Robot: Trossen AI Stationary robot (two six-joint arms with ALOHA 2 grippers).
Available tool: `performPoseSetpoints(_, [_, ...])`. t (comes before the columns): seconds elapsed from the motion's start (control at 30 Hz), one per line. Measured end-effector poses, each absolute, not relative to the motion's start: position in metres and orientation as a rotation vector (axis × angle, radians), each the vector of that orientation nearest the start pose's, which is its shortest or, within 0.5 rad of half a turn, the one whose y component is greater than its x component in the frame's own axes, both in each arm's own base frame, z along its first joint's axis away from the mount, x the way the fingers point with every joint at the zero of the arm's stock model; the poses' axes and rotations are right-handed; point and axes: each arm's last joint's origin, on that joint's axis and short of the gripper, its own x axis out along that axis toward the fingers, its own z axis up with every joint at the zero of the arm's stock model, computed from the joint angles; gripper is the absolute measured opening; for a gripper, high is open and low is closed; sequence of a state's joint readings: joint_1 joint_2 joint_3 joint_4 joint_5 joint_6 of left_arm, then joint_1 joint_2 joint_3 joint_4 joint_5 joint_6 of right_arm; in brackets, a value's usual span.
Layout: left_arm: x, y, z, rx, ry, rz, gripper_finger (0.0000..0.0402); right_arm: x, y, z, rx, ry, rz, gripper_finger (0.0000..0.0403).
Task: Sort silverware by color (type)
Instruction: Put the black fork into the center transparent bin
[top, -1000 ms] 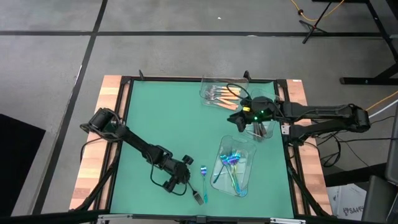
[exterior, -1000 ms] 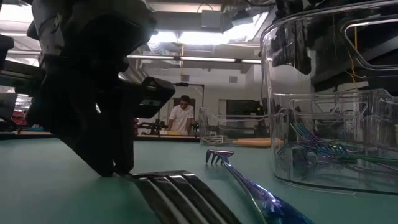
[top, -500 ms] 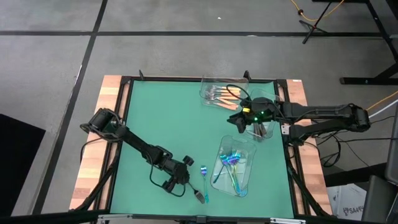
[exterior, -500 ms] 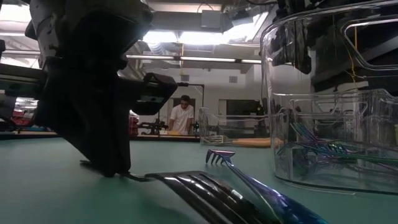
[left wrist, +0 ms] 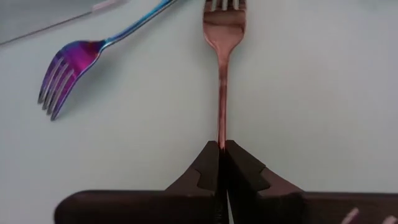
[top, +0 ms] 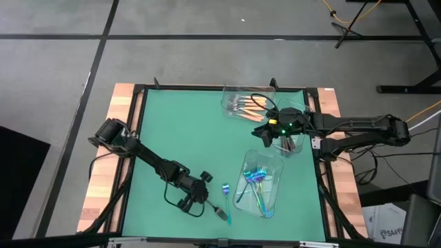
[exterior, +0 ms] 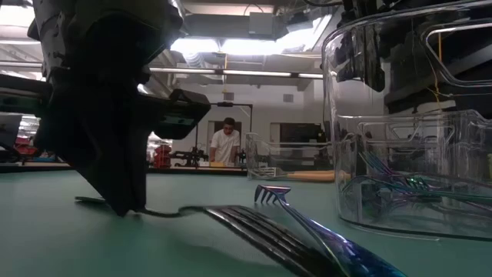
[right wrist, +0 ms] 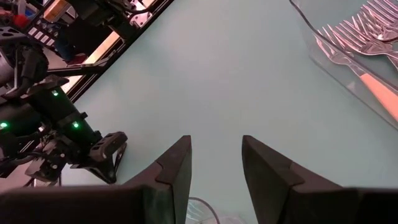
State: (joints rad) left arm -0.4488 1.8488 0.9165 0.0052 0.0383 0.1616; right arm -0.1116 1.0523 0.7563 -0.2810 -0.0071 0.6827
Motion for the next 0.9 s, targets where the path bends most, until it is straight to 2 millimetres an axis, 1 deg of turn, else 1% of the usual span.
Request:
performPoseSetpoints(0.23, [0.307,-0.149,0.13,0.328,0.878,-0.511,0.0007,0.221,-0.025,0.266,0.697,0.518,-0.294,0.0129])
performPoseSetpoints(0.67, [0.305,-0.148,0.132,0.308,0.893,-0.481,0.0007,0.221,-0.025,0.266,0.697,0.518,-0.294,0.0129])
performPoseSetpoints(0.9, [0.301,-0.148,0.146,0.304,0.878,-0.476,0.0007,0.221,-0.025,0.266,0.697,0.515,-0.293,0.0129])
